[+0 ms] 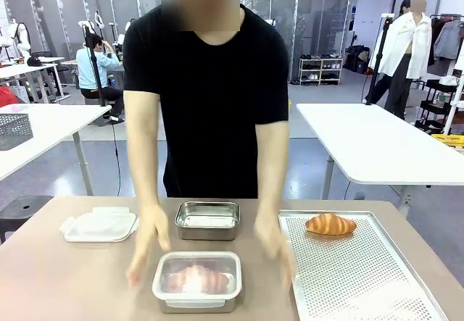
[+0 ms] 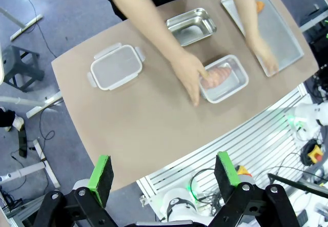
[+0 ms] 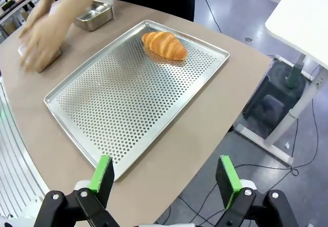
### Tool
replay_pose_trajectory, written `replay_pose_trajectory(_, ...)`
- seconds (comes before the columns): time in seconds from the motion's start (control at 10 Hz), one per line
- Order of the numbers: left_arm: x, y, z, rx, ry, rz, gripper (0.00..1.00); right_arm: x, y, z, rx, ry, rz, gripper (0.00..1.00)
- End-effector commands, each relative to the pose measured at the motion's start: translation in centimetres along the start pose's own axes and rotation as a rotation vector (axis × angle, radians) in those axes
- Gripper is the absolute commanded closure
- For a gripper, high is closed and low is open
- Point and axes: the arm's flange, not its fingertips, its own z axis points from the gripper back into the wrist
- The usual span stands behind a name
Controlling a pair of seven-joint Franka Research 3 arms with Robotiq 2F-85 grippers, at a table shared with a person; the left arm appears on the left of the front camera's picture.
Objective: Place the bread into the airtight container.
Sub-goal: Pick up a Butter Roll and place it into an empty Airtight Container.
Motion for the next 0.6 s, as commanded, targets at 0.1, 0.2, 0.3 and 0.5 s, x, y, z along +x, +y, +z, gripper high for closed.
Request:
replay_pose_trajectory(0.1,-0.1,0.0,0.0,-0.003,0.000,-0.004,0.00,4.9,1.4,0.8,0.009,0.064,0.208,0.00)
replay_pose_trajectory(0.2,-0.1,0.0,0.0,-0.003,0.000,-0.004,0.00,7.8,1.9,0.4,0.012,0.106,0.295,0.00)
replay_pose_trajectory(0.3,-0.1,0.0,0.0,-0.003,0.000,-0.004,0.00,10.8,2.5,-0.4,0.021,0.150,0.391,0.00)
replay_pose_trajectory(0.5,-0.1,0.0,0.0,-0.003,0.000,-0.004,0.00,17.2,3.9,-3.2,0.060,0.255,0.555,0.00)
